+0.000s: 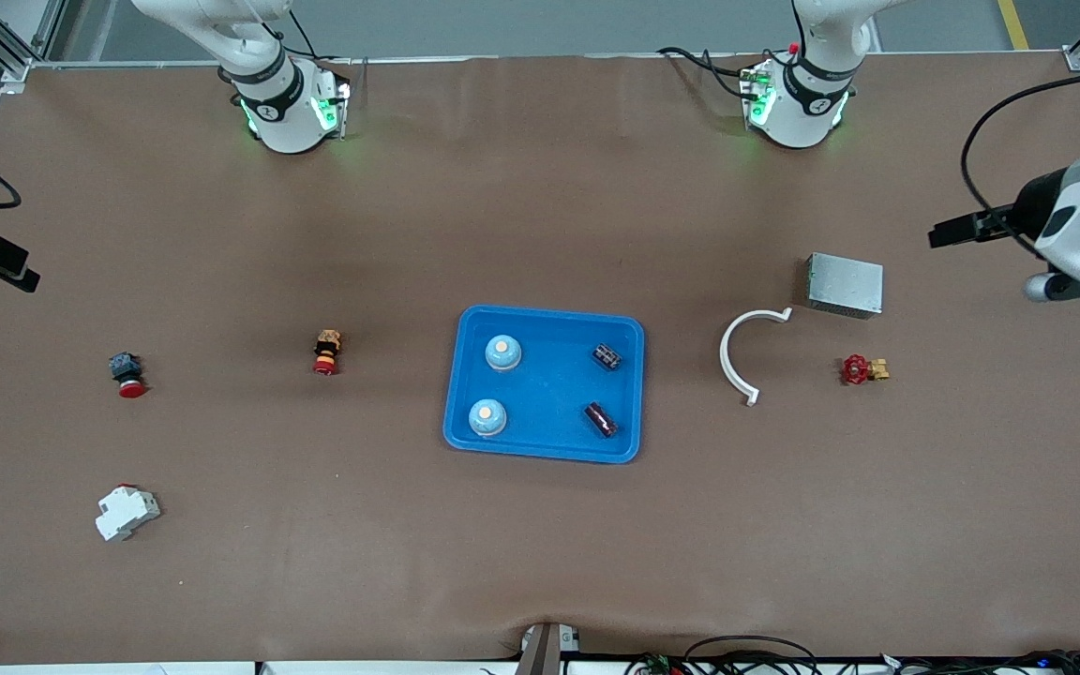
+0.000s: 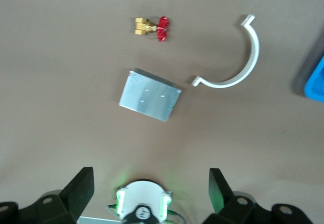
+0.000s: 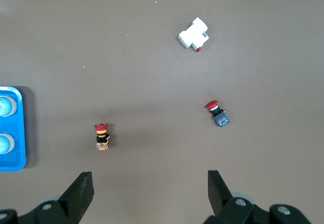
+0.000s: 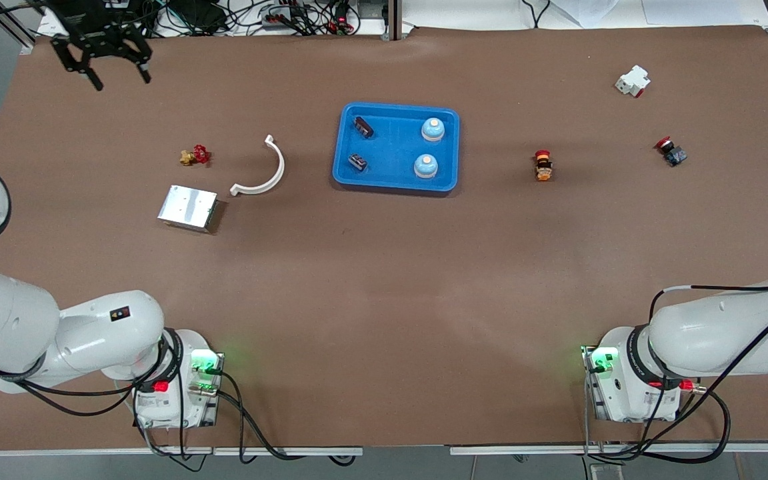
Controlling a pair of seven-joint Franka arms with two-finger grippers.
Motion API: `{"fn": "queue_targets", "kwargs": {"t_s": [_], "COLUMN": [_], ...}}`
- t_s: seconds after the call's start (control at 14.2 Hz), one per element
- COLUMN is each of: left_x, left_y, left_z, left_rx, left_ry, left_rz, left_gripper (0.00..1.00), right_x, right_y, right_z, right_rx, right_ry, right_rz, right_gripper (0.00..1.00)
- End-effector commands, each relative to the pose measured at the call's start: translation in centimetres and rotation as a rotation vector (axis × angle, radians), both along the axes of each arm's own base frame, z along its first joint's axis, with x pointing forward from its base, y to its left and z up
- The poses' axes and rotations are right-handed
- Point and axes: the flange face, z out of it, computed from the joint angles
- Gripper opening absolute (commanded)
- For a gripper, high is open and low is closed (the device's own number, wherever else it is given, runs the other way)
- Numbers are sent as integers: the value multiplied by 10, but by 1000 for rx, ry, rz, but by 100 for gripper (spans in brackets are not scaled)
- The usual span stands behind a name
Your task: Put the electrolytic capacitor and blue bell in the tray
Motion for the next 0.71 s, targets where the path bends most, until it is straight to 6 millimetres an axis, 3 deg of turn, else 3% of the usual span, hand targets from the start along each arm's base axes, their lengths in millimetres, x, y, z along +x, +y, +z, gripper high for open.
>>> {"fn": "queue_targets", "kwargs": {"t_s": [0.0, 0.21, 0.35, 0.64], "left_x": [-38, -69, -88, -77], "left_y": [19, 10, 5, -2], "left_z": [-10, -39, -44, -33], "left_rx": [11, 61, 88, 84], "left_ry": [-77, -141, -171, -188], "left_rz": [-39, -37, -40, -54], "left_gripper": [100, 100, 100, 100], "right_x": [-4, -4, -8, -20], "right_y": [-3, -5, -7, -11], "right_z": [-4, -6, -8, -3], "right_rx": [19, 28, 45, 78], "right_ry": [-4, 7, 32, 74], "right_rz": [-8, -28, -71, -70], "right_gripper": [100, 100, 100, 100]}}
